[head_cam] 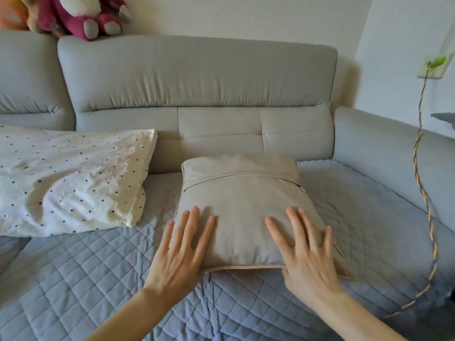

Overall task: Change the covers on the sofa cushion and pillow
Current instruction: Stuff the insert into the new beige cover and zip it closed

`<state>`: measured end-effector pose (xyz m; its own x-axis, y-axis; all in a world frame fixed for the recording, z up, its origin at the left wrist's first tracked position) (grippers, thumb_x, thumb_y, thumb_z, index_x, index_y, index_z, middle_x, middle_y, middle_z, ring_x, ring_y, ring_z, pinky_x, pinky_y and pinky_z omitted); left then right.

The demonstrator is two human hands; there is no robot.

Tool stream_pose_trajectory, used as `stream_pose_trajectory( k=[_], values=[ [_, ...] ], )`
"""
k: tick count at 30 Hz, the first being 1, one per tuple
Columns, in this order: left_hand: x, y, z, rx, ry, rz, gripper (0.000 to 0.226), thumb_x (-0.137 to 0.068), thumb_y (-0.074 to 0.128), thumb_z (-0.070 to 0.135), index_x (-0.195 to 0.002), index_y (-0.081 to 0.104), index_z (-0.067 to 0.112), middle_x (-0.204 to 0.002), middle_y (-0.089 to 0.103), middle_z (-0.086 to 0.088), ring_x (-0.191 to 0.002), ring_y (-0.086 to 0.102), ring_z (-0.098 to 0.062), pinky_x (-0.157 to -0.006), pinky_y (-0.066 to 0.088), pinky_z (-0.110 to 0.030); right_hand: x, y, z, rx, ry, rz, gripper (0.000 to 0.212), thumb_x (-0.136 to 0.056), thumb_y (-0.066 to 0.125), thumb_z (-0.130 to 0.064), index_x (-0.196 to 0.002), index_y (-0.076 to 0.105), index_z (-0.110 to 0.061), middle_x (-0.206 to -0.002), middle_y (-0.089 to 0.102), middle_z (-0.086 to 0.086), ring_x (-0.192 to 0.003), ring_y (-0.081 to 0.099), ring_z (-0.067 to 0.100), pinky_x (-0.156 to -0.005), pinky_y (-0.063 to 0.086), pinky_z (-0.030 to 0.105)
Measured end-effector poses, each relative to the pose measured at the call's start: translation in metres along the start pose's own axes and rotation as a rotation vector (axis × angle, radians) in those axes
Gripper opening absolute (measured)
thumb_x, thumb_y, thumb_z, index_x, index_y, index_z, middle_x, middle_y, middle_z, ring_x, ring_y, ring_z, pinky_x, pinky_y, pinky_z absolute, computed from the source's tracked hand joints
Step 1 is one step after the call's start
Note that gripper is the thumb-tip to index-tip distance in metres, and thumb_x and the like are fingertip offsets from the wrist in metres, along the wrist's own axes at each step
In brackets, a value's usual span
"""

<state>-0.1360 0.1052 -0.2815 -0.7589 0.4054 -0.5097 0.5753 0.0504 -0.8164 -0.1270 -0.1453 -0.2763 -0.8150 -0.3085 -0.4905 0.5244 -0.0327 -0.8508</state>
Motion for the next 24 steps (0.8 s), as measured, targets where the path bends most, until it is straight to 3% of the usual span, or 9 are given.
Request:
stream_pose_trajectory(
  k=[2,4,8,10,12,15,18,21,24],
  values=[
    [0.006,0.003,0.017,-0.097,0.093,0.124,0.072,-0.087,0.044,0.013,-0.156,0.023,0.015,-0.156,0.029,-0.019,-0.139,0.036,-0.038,-0.108,0.032,-0.062,-0.002,0.004,0.002,0.045,0.025,0.150,0.091,-0.073,0.066,-0.009,-0.154,0.029,-0.026,-0.150,0.037,0.023,-0.136,0.038,0.046,-0.096,0.030,0.070],
    [0.001,0.007,0.022,-0.142,0.117,0.132,0.060,-0.095,0.032,0.008,-0.154,0.028,0.016,-0.146,0.043,-0.021,-0.132,0.045,-0.039,-0.102,0.041,-0.061,-0.008,0.011,0.007,0.083,0.011,0.234,0.074,-0.083,0.053,-0.009,-0.153,0.032,-0.025,-0.140,0.047,0.022,-0.124,0.047,0.045,-0.090,0.035,0.063],
    [-0.023,0.015,0.020,-0.136,0.131,0.131,0.059,-0.093,0.054,0.014,-0.149,0.037,0.005,-0.123,0.060,-0.019,-0.106,0.061,-0.037,-0.080,0.054,-0.047,-0.022,0.022,0.005,-0.029,-0.040,0.210,0.065,-0.075,0.048,-0.003,-0.137,0.052,-0.024,-0.119,0.060,0.009,-0.098,0.059,0.035,-0.072,0.044,0.048],
    [-0.039,0.018,0.014,-0.039,0.045,0.009,0.069,-0.077,0.066,0.008,-0.142,0.043,0.006,-0.110,0.064,-0.013,-0.092,0.063,-0.033,-0.071,0.056,-0.044,-0.036,0.019,0.004,-0.151,-0.008,0.128,0.068,-0.062,0.058,0.000,-0.126,0.061,-0.025,-0.105,0.063,0.002,-0.089,0.061,0.032,-0.066,0.048,0.042],
    [-0.051,0.014,0.011,0.086,-0.021,-0.217,0.069,-0.067,0.073,0.008,-0.131,0.048,0.016,-0.103,0.065,-0.005,-0.087,0.064,-0.031,-0.068,0.055,-0.041,-0.049,0.013,0.005,-0.282,0.006,-0.079,0.061,-0.064,0.064,-0.005,-0.120,0.062,-0.029,-0.103,0.066,-0.002,-0.092,0.063,0.031,-0.067,0.050,0.038],
    [-0.062,0.003,0.013,0.165,-0.073,-0.448,0.044,-0.084,0.057,0.014,-0.126,0.049,0.028,-0.107,0.066,0.001,-0.096,0.065,-0.030,-0.066,0.046,-0.037,-0.053,0.006,0.010,-0.357,0.043,-0.312,0.033,-0.079,0.058,-0.022,-0.110,0.064,-0.032,-0.102,0.070,-0.002,-0.097,0.064,0.028,-0.065,0.045,0.033],
    [-0.072,-0.002,0.014,0.179,-0.081,-0.544,0.039,-0.086,0.052,0.017,-0.122,0.052,0.031,-0.103,0.067,-0.001,-0.094,0.065,-0.028,-0.065,0.042,-0.034,-0.057,0.007,0.010,-0.396,0.055,-0.433,0.016,-0.077,0.055,-0.021,-0.091,0.060,-0.025,-0.086,0.068,0.001,-0.084,0.063,0.029,-0.057,0.037,0.030],
    [-0.071,-0.004,0.007,0.180,-0.109,-0.418,0.053,-0.081,0.060,0.017,-0.129,0.043,0.032,-0.114,0.061,0.004,-0.103,0.061,-0.024,-0.069,0.044,-0.035,-0.060,0.003,0.012,-0.397,0.063,-0.420,0.035,-0.075,0.060,-0.022,-0.106,0.051,-0.034,-0.106,0.063,-0.006,-0.101,0.060,0.026,-0.068,0.042,0.034],
    [-0.048,-0.012,0.011,0.035,-0.064,-0.127,0.089,-0.063,0.074,0.015,-0.143,0.036,0.022,-0.121,0.054,-0.004,-0.105,0.056,-0.028,-0.083,0.047,-0.041,-0.031,-0.011,0.009,-0.126,0.036,-0.113,0.085,-0.063,0.077,-0.028,-0.139,0.041,-0.034,-0.133,0.047,0.001,-0.120,0.047,0.031,-0.088,0.039,0.049]
  ],
)
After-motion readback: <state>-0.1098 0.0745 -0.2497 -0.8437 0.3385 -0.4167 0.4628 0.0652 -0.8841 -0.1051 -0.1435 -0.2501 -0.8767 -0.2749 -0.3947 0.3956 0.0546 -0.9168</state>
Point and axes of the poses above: each hand's wrist, its own x-axis away from the middle knuckle, its own y-axis out of the palm, z = x × y, the point moved 5 cm from there along -x, towards the middle knuckle
